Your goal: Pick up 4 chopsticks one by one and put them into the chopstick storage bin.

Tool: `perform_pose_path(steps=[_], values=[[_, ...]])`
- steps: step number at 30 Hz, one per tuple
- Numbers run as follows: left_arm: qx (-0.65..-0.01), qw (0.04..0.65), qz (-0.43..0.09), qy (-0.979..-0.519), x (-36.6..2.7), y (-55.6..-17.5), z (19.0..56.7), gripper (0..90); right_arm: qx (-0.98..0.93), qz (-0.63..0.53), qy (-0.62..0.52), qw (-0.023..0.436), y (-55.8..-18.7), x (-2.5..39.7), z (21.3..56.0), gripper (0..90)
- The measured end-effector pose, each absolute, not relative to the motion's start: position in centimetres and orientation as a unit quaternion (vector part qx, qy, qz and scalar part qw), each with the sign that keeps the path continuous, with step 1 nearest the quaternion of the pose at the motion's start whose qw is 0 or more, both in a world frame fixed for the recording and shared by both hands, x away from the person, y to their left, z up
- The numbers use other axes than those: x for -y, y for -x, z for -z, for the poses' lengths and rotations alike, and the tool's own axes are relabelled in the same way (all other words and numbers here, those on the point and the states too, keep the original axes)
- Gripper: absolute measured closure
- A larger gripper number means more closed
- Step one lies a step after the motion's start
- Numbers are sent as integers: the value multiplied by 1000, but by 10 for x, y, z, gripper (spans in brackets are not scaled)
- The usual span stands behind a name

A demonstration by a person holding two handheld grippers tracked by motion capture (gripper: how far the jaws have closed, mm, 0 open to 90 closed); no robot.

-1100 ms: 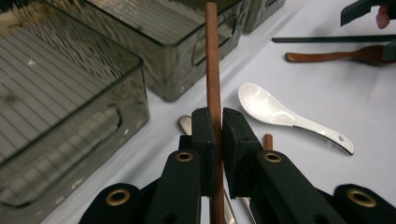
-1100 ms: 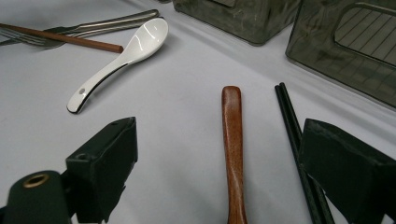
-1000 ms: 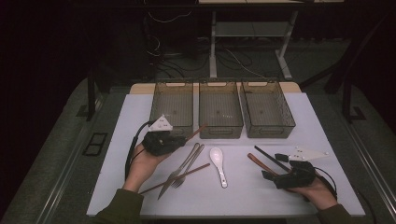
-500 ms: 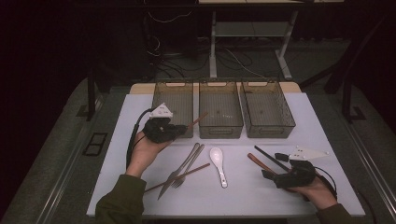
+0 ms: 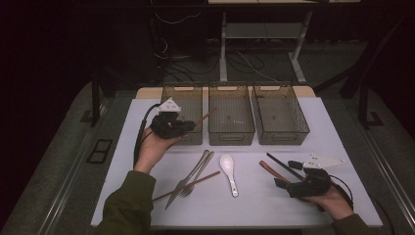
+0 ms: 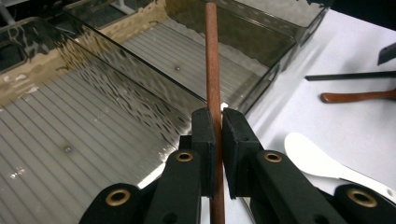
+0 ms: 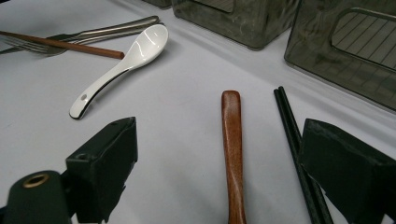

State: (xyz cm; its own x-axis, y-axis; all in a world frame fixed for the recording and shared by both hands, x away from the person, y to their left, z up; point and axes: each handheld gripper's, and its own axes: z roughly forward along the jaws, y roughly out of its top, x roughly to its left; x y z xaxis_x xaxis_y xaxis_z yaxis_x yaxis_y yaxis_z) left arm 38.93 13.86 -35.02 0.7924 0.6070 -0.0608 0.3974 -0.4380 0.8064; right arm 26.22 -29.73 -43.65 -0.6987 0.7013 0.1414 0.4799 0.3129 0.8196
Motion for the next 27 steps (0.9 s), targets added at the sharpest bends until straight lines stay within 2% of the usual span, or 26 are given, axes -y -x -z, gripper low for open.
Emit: perform_pose_path(steps=[21,27], values=[[-318,429,-159,-830,-144,-449,328,829,-798,-459,-371,121,-262,299,436,114],[-339,446,-165,-812,-142,-467,329,830,-800,-457,-371,119,-263,299,437,115]])
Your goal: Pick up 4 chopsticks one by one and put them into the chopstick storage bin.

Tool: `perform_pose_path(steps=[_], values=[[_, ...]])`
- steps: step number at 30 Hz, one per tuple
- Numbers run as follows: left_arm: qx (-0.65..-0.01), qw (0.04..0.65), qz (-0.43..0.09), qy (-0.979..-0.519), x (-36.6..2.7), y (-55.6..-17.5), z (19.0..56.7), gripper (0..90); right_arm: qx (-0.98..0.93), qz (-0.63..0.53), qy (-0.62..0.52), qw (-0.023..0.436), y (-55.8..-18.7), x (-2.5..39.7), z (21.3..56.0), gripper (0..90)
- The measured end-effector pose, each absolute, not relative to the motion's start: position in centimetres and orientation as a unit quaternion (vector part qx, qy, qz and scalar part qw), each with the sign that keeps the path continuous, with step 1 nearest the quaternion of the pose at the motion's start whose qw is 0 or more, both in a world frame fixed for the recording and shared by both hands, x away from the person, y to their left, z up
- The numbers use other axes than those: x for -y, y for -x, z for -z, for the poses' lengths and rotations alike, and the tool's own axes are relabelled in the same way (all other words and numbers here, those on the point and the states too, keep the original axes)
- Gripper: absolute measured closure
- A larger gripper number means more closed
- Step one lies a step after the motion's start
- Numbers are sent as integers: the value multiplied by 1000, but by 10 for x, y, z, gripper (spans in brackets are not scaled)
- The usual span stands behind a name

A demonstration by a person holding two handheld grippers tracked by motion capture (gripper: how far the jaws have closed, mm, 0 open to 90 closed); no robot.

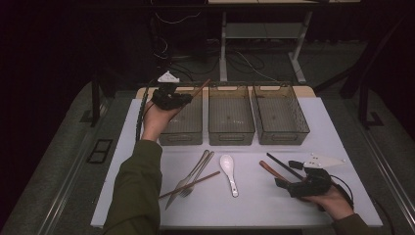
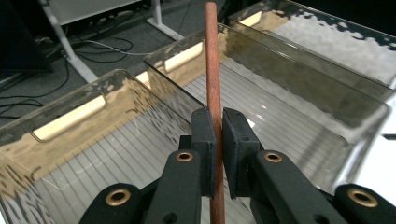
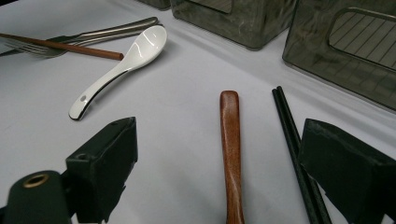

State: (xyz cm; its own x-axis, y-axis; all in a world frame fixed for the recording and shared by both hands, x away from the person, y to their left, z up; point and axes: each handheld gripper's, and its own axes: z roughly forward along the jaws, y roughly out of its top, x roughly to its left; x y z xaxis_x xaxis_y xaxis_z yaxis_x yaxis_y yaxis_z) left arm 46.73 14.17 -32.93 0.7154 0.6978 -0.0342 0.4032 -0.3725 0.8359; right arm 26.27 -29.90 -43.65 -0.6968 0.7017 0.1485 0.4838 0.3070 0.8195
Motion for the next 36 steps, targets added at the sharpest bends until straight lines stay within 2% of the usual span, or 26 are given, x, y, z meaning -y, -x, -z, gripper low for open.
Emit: perform_pose_path(steps=[16,26,36], values=[[-376,455,-172,-789,-150,-493,355,830,-801,-457,-368,118,-263,300,438,115],[-403,424,-162,-795,-156,-494,379,829,-802,-456,-368,117,-263,299,438,114],[-410,406,-163,-800,-154,-495,380,824,-802,-456,-369,116,-263,299,438,115]])
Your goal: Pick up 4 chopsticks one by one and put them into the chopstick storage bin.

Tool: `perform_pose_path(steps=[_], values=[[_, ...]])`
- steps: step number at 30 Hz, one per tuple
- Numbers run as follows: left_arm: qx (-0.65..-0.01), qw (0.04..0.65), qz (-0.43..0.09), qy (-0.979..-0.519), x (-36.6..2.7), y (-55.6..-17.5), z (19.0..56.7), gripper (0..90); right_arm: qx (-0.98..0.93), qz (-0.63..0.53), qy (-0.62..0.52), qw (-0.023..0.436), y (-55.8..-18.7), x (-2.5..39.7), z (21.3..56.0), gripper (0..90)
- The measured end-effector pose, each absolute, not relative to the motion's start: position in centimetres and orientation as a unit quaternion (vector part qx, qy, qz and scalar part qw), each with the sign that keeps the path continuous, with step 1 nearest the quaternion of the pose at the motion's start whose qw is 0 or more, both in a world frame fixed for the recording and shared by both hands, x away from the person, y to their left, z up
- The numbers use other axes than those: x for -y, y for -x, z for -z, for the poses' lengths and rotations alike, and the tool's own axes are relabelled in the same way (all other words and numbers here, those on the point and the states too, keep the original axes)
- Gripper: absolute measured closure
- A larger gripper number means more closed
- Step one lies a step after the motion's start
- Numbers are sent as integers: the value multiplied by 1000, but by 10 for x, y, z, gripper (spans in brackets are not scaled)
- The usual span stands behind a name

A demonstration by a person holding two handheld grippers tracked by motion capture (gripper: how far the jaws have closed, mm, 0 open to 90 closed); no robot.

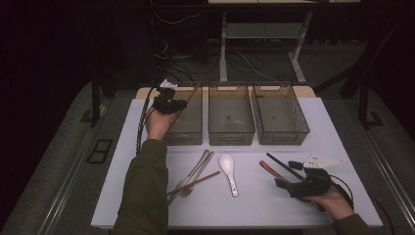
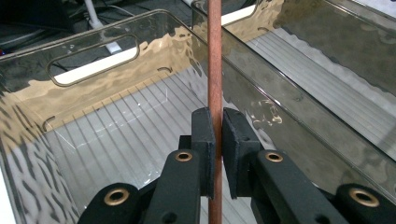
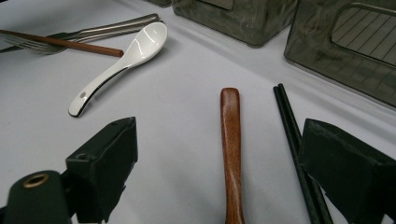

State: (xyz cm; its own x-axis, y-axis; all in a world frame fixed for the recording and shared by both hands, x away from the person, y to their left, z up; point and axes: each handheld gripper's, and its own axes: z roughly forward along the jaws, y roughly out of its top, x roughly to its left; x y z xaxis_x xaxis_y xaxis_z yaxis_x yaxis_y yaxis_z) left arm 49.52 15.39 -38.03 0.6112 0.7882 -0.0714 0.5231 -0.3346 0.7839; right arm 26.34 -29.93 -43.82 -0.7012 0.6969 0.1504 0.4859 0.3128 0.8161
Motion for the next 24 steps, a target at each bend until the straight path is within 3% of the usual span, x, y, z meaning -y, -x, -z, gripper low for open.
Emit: perform_pose_path(steps=[18,24], values=[[-390,406,-178,-807,-148,-488,368,658,-802,-455,-369,116,-263,299,438,114],[-374,411,-154,-817,-148,-477,357,597,-802,-455,-369,117,-263,299,438,114]])
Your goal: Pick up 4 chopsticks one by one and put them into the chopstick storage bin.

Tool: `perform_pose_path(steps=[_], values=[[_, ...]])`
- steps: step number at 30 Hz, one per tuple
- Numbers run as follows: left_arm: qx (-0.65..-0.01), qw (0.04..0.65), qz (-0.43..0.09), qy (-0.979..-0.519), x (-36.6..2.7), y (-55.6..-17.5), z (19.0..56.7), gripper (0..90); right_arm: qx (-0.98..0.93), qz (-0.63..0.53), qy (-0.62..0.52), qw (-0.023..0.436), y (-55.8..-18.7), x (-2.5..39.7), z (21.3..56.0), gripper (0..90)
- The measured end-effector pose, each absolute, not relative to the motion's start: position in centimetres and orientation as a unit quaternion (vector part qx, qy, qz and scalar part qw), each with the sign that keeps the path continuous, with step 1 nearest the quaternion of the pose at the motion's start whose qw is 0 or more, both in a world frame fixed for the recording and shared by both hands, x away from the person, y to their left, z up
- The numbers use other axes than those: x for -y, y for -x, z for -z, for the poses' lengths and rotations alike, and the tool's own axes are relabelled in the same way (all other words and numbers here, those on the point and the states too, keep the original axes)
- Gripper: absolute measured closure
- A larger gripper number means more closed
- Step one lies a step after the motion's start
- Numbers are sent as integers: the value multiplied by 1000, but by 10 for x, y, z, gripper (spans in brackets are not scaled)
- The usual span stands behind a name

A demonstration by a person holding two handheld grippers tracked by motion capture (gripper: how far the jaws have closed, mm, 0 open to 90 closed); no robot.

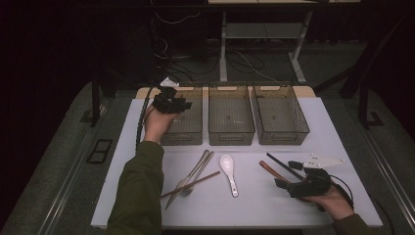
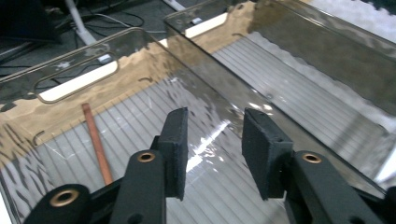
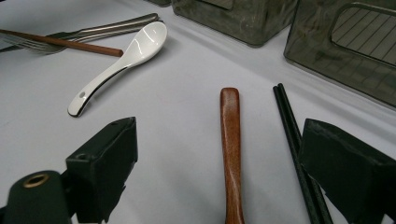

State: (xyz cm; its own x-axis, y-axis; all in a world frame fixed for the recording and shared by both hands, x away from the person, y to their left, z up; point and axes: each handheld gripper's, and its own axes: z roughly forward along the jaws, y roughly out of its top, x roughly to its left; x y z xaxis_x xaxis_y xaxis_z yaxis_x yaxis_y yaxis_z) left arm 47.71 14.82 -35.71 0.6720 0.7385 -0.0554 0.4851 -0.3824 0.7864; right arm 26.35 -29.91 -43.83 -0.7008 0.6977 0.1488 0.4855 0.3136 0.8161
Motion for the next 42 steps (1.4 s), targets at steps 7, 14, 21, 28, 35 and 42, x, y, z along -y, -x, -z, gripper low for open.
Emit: perform_pose_path(steps=[7,14,21,28,35,42], values=[[-354,428,-127,-822,-146,-456,346,509,-800,-458,-372,114,-264,300,438,115],[-330,445,-113,-825,-142,-426,339,467,-799,-461,-370,113,-264,300,438,115],[-310,443,-113,-834,-143,-393,345,444,-797,-463,-372,113,-263,301,437,114],[-292,445,-117,-838,-144,-364,352,443,-797,-461,-374,111,-262,300,437,114],[-286,445,-110,-841,-149,-339,365,495,-797,-462,-373,114,-262,300,437,114],[-283,452,-108,-839,-152,-317,380,566,-797,-461,-372,115,-262,299,437,114]])
